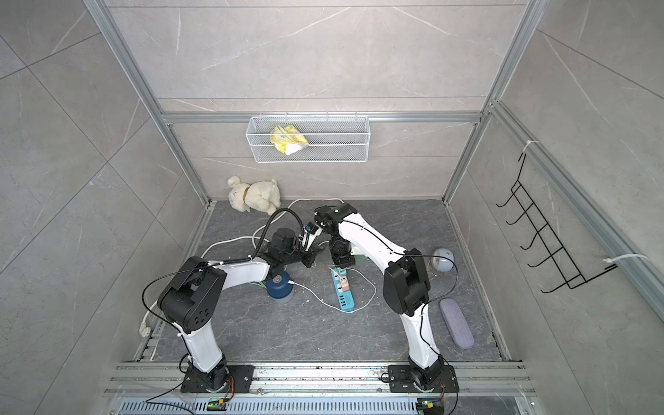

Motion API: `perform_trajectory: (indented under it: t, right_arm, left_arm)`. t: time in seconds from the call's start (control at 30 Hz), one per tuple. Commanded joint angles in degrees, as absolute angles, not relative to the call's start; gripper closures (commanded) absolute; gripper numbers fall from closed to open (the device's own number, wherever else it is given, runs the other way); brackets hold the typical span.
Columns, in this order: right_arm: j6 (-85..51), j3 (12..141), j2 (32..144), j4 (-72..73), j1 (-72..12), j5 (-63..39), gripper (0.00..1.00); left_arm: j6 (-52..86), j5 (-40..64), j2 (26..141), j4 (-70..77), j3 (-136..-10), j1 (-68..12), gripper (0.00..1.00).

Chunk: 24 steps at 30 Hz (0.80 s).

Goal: Charge the cordless meat grinders
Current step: Insert the charging cable into the plug.

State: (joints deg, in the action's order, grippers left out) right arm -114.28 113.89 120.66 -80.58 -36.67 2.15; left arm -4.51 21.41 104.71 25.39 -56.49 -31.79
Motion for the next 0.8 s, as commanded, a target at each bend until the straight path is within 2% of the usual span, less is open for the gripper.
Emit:
perform_trajectory:
  t: [0.0,0.77]
  right_arm:
    - [-116.0,113.0,121.1,-80.7,-36.3,3.5,1.00]
    - [-120.1,111.4,123.1,-76.5,-36.4,3.1,1.00]
  left_arm:
    - [-5.4,21.9,101.5,27.8,-55.9,-31.8,0.94]
    - [-6.0,21.9,98.7,25.6,-54.2,-32.0,0.92]
